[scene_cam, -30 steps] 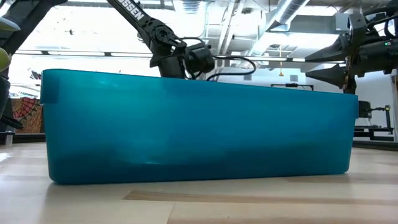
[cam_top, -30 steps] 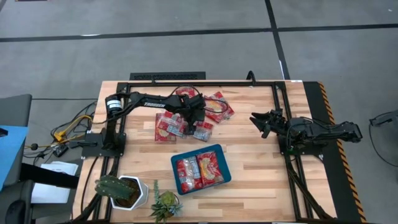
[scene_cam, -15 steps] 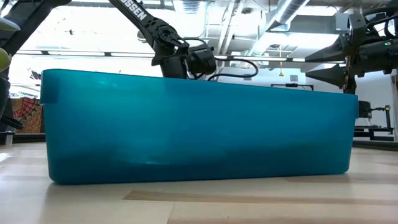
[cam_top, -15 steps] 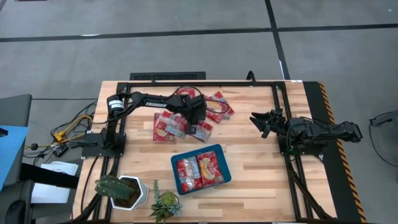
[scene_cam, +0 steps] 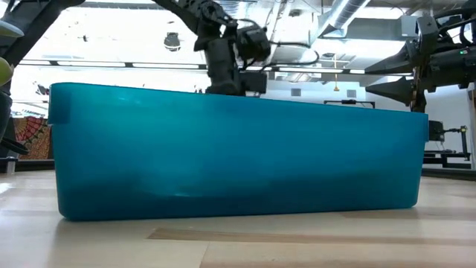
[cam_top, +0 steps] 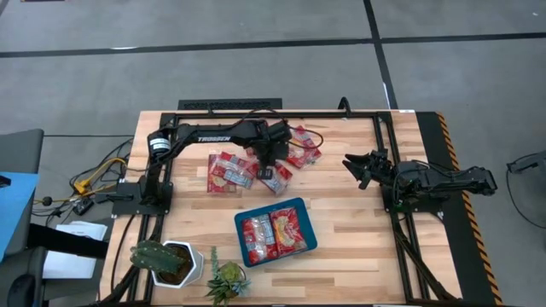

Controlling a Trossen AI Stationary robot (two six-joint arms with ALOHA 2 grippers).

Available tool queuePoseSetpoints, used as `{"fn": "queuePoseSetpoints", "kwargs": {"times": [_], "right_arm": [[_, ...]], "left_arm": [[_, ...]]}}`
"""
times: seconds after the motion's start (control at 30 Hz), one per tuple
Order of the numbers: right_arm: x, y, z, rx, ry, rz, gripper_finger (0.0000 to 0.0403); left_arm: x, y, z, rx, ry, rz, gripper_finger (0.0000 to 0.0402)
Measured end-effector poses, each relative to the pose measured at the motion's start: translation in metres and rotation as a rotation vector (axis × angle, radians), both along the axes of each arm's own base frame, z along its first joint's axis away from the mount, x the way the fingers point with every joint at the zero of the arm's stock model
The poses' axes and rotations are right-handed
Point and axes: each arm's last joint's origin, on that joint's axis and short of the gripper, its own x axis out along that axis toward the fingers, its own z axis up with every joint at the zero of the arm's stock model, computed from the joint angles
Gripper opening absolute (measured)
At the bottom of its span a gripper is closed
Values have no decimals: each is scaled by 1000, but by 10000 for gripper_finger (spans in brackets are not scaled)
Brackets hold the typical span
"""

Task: Sort popcorn bags into baskets
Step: Put the popcorn bag into the blue bin

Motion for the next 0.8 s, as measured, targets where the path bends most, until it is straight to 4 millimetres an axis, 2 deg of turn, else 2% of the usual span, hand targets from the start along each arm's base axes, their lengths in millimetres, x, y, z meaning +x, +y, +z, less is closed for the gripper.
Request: {"fn": "queuePoseSetpoints", "kwargs": {"times": [0.13, 0.27, 0.37, 0.47, 0.6, 0.7, 0.8], "right_arm": [[0, 0, 0, 0, 0, 1, 234], [0, 0, 0, 0, 0, 1, 234], [0, 0, 0, 0, 0, 1, 234], [0, 0, 0, 0, 0, 1, 234], [0, 0, 0, 0, 0, 1, 234], [0, 0, 0, 0, 0, 4, 234], [0, 0, 0, 0, 0, 4, 234]], "left_arm": [[5, -8, 23, -5, -4, -6, 0], [11, -23, 55, 0, -33, -44, 0], [17, -40, 82, -30, -110, -109, 0], [22, -65, 99, -68, -177, -230, 0], [26, -101, 103, -30, -188, -417, 0], [30, -124, 98, -2, -184, -475, 0], [34, -139, 93, 3, -189, -505, 0]]}}
